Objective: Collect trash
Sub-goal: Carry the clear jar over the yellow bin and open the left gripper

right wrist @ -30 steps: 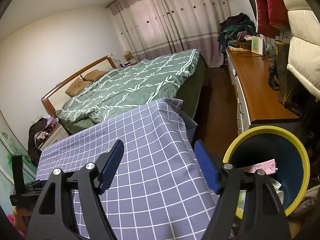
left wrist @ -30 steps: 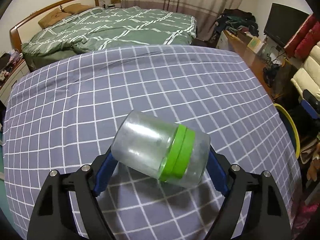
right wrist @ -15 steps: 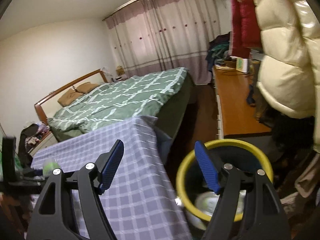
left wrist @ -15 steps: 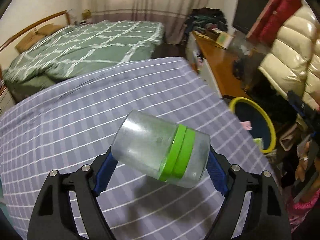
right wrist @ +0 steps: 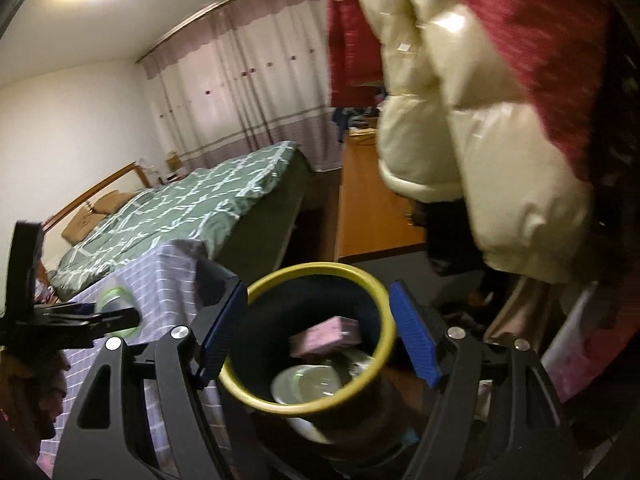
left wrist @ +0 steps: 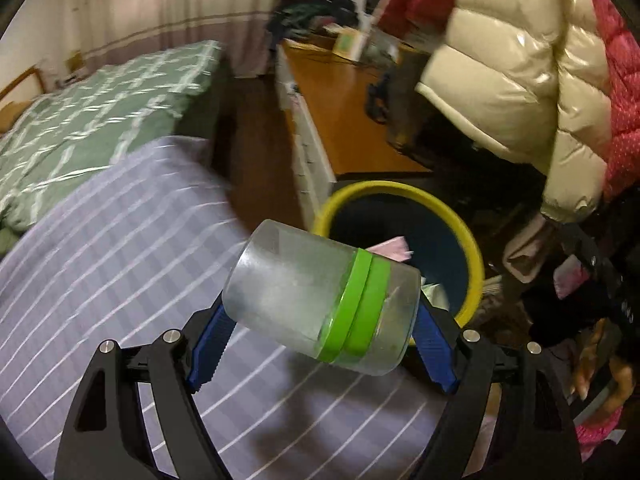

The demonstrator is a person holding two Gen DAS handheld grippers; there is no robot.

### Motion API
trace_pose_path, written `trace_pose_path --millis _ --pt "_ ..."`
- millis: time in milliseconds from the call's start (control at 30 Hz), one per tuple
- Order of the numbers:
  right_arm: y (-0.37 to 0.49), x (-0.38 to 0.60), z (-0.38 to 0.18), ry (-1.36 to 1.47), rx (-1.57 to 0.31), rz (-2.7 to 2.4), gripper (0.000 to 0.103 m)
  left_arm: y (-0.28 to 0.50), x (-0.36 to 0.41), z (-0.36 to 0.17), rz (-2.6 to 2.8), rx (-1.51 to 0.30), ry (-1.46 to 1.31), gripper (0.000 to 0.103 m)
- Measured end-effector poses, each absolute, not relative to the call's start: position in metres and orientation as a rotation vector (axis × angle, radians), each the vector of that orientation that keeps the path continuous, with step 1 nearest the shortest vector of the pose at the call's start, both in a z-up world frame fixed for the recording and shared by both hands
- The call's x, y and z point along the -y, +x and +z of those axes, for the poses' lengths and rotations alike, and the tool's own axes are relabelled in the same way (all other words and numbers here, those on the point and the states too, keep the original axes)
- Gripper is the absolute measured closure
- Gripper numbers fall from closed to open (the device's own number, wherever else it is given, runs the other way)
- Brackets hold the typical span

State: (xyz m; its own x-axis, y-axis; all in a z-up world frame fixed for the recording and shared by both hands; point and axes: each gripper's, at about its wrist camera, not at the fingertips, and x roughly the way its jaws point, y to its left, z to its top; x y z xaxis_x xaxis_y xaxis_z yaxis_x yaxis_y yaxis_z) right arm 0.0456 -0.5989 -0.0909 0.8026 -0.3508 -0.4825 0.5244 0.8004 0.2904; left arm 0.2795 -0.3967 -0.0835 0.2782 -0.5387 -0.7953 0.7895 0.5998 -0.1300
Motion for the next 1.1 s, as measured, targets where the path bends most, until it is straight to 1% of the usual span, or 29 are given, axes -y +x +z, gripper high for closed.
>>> trace_pose_path --millis 233,400,433,467,500,567,667,733,800,833,967,1100 --pt "0.034 0.619 -0.1 0.454 -0.448 -0.514 0.034 0.278 0.49 -0.116 -0.998 -1.014 0.341 0.023" --pt "0.03 0.622 -0.101 0.455 -0.449 -0.529 0.034 0.287 0.527 -0.142 -0.99 -1.079 0.337 0.022" --pt "0.029 0.623 -0.102 0.458 -0.45 -0.531 0.034 0.289 0.527 -0.145 -0.984 -1.08 0.34 0.02" --pt "0.028 0.623 -0.102 0.459 -0.452 -0.533 0.034 0.289 0.53 -0.147 -0.972 -1.074 0.34 0.013" --pt "0.028 0.624 -0.102 0.46 -0.453 -0.534 0.034 0.29 0.526 -0.148 -0.969 -1.07 0.33 0.011" --pt "0.03 0.621 -0.102 0.461 -0.457 -0.534 0.034 0.289 0.521 -0.146 -0.972 -1.07 0.312 0.011" --pt "0.031 0.616 -0.099 0.453 -0.458 -0.527 0.034 0.284 0.502 -0.133 -0.964 -1.037 0.305 0.01" --pt "0.031 0.611 -0.097 0.446 -0.457 -0.52 0.034 0.277 0.479 -0.114 -0.963 -0.99 0.274 0.01" --pt "0.033 0.602 -0.093 0.43 -0.461 -0.507 0.033 0.266 0.455 -0.096 -0.957 -0.943 0.246 0.006" --pt "0.033 0.6 -0.093 0.423 -0.464 -0.501 0.033 0.259 0.438 -0.085 -0.946 -0.906 0.225 0.005" --pt "0.037 0.574 -0.086 0.381 -0.48 -0.446 0.029 0.229 0.361 -0.049 -0.854 -0.768 0.154 0.005" --pt "0.04 0.533 -0.076 0.314 -0.489 -0.354 0.028 0.202 0.276 -0.031 -0.731 -0.694 0.07 0.005"
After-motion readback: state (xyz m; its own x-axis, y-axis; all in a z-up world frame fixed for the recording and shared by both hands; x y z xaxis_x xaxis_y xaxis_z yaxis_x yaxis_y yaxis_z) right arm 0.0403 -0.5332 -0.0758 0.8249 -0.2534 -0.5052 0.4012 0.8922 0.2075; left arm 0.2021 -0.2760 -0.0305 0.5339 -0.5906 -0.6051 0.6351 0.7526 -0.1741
